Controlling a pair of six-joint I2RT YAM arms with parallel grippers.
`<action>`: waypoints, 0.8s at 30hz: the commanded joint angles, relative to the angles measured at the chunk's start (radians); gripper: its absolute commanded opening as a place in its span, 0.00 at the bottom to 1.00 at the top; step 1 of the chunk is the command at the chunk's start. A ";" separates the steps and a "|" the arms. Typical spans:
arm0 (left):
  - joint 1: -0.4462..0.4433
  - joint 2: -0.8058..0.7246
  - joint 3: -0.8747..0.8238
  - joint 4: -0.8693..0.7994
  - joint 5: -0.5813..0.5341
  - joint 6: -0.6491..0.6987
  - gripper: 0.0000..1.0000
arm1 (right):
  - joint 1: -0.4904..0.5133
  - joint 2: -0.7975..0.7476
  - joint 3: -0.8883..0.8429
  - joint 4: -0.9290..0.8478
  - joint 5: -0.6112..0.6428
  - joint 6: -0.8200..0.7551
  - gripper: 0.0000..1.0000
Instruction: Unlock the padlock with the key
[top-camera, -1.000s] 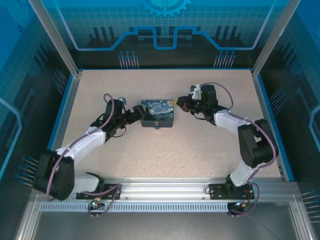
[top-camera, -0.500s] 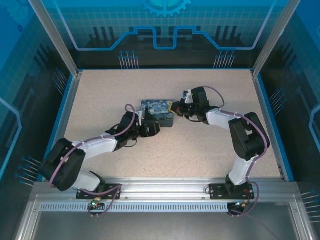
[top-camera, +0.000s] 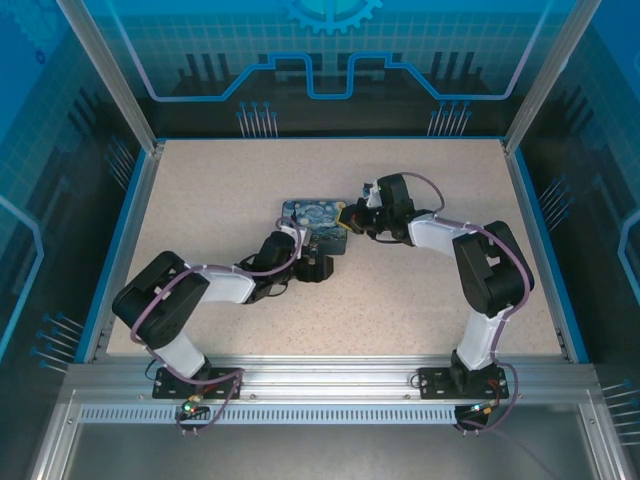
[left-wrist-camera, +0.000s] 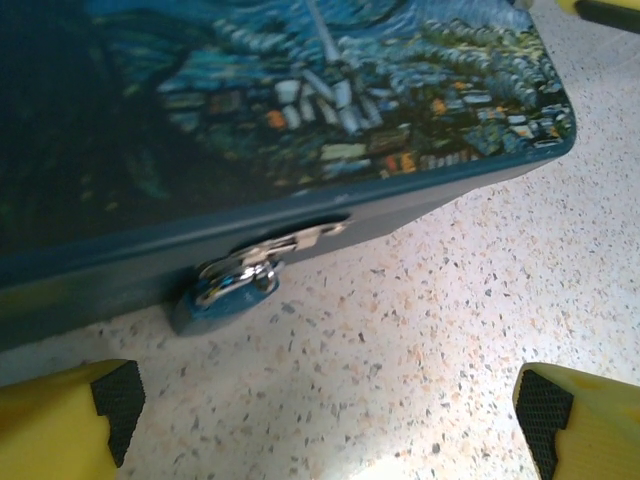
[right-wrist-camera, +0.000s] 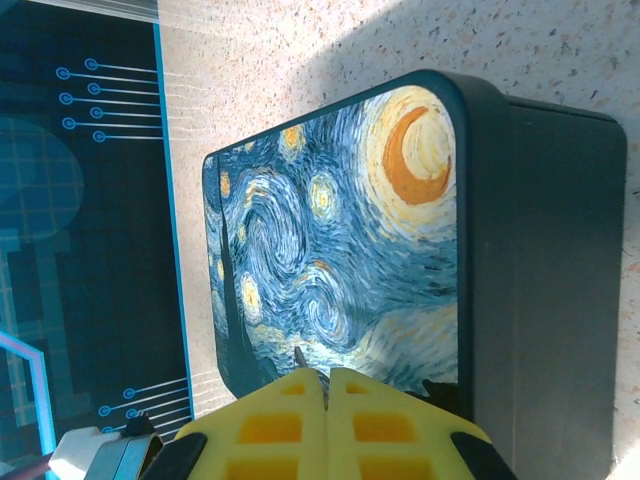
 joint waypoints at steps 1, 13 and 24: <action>-0.027 0.024 0.006 0.100 -0.073 0.077 0.96 | 0.018 0.023 0.026 -0.033 0.015 -0.020 0.00; -0.058 0.128 0.006 0.202 -0.187 0.102 0.95 | 0.021 0.034 0.030 -0.041 0.009 -0.025 0.00; -0.093 0.131 0.043 0.260 -0.115 0.030 0.87 | 0.021 0.043 0.044 -0.062 0.008 -0.036 0.00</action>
